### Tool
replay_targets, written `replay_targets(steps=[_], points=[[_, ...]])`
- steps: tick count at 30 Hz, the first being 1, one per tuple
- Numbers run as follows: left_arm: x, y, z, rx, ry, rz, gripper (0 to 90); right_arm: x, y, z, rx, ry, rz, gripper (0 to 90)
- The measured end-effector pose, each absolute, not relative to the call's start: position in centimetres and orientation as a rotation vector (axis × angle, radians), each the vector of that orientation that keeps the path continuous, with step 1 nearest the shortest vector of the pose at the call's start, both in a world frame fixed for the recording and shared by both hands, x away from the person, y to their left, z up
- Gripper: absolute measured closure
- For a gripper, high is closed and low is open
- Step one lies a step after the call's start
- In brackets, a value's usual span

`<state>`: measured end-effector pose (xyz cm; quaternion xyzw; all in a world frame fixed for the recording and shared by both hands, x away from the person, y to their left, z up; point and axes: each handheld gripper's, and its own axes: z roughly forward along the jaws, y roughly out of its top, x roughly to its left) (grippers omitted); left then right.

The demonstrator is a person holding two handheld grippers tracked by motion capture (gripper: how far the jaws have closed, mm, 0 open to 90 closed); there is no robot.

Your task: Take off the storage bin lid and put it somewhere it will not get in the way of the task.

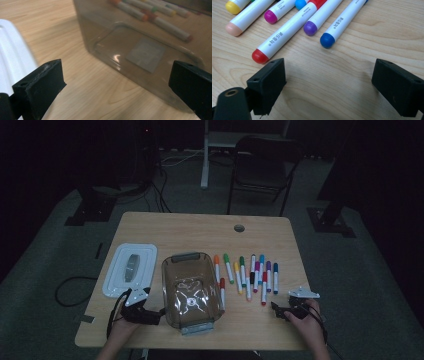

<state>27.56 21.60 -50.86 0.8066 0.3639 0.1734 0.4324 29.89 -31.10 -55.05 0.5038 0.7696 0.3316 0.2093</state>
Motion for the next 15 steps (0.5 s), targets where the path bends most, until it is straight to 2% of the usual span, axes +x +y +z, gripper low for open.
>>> replay_targets(steps=[15], points=[[26.6, 17.0, -51.2, 2.015, 0.863, 0.413, 0.6, 30.0, -31.1, -55.1, 1.401, 2.141, 0.921, 11.3]])
